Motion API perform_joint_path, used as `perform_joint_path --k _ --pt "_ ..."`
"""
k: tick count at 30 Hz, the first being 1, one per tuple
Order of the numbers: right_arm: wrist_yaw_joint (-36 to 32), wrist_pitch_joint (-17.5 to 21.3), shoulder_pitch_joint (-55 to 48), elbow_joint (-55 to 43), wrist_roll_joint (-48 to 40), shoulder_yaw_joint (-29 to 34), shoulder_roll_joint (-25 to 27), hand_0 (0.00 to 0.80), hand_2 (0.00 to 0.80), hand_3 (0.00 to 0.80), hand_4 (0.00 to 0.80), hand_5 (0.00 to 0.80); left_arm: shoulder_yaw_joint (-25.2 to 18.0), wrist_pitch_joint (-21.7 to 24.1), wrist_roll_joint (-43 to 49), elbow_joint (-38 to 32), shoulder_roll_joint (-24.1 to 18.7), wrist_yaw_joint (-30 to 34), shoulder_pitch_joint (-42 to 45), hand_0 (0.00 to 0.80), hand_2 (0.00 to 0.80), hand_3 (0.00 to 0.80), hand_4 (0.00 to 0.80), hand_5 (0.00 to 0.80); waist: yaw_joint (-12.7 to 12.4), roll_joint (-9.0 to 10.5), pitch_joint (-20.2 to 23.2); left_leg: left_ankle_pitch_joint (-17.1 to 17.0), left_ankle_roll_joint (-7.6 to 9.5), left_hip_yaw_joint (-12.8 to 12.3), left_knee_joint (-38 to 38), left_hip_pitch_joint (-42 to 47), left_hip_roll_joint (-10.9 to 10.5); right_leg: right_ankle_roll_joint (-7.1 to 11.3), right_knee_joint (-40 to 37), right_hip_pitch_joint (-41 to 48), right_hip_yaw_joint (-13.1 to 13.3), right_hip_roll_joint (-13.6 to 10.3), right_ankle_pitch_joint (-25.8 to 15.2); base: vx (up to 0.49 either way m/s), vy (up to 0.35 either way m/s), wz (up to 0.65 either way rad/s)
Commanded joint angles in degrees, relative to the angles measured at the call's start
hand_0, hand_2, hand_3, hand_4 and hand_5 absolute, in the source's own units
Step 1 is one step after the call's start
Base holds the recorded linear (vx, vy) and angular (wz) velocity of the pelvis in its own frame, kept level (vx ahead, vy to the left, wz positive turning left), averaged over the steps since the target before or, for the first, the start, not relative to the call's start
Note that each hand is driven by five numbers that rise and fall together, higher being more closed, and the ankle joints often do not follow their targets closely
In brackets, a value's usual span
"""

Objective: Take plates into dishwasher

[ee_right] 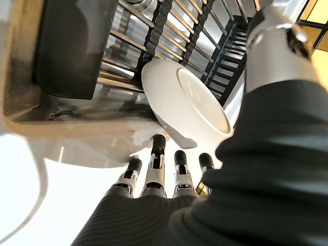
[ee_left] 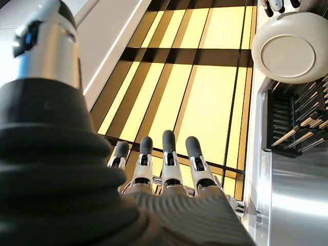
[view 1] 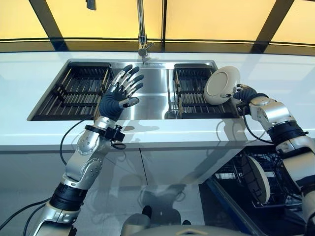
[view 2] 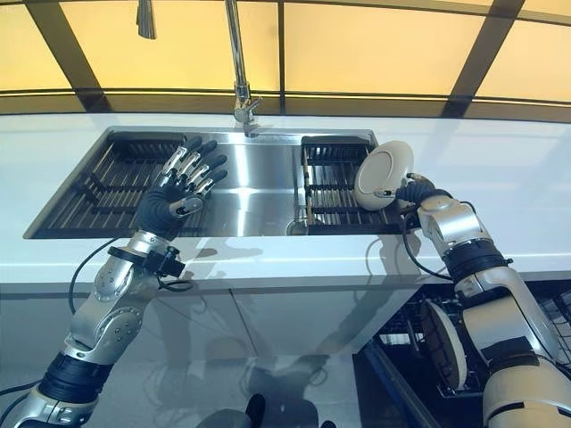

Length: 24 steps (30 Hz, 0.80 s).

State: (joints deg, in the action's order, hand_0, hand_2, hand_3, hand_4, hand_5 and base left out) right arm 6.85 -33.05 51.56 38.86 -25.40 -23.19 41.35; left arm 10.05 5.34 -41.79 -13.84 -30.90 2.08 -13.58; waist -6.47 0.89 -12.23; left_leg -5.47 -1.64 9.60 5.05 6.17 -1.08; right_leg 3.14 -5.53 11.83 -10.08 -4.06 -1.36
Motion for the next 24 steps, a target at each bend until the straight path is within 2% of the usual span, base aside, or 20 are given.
perform_joint_path --k 1,5,10,15,24 --pt "0.7 1.7 8.6 1.9 0.0 -3.8 3.3 0.000 0.000 0.000 0.000 0.000 -0.7 3.4 -0.1 0.6 -0.6 -0.1 -2.7 0.000 0.000 0.000 0.000 0.000 -1.2 1.37 -1.1 4.7 3.96 -0.7 0.0 1.2 -2.8 -2.35 0.5 -1.5 0.1 1.8 0.2 -0.035 0.001 0.10" --pt "-0.9 1.0 8.9 1.6 2.2 -4.6 4.6 0.000 0.000 0.000 0.000 0.000 -0.6 3.3 -0.1 0.2 -0.4 0.2 -3.0 0.000 0.000 0.000 0.000 0.000 -1.1 1.85 -0.9 4.8 4.00 -0.8 0.0 1.3 -2.9 -2.19 0.5 -1.6 0.1 1.8 0.1 -0.011 0.000 0.03" --pt "-6.7 0.0 9.3 0.8 4.1 -6.5 6.9 0.000 0.000 0.000 0.000 0.000 -0.3 3.0 -0.3 0.6 -0.9 0.3 -3.4 0.000 0.000 0.000 0.000 0.000 -0.4 2.60 0.4 5.4 4.16 -1.7 0.0 2.1 -2.9 -1.93 0.5 -1.1 0.4 1.8 0.3 0.000 0.000 0.00" --pt "-12.7 -3.2 8.9 -1.7 7.1 -8.2 8.1 0.000 0.000 0.000 0.000 0.000 -0.9 2.0 -0.8 1.5 -2.0 -2.6 -5.0 0.000 0.000 0.000 0.000 0.000 0.7 3.09 1.7 6.0 4.23 -2.8 0.0 3.1 -3.0 -1.64 0.5 -0.4 1.3 1.9 0.4 -0.039 -0.019 -0.02" --pt "-12.2 -4.0 11.8 -2.3 6.8 -10.7 8.5 0.000 0.000 0.000 0.000 0.000 -1.2 1.9 -0.9 5.2 -3.4 -7.3 -11.3 0.000 0.000 0.000 0.000 0.000 2.6 3.26 3.9 7.3 4.27 -4.9 0.0 5.1 -2.6 -1.61 0.5 0.8 3.3 2.5 0.9 -0.048 -0.038 -0.14"
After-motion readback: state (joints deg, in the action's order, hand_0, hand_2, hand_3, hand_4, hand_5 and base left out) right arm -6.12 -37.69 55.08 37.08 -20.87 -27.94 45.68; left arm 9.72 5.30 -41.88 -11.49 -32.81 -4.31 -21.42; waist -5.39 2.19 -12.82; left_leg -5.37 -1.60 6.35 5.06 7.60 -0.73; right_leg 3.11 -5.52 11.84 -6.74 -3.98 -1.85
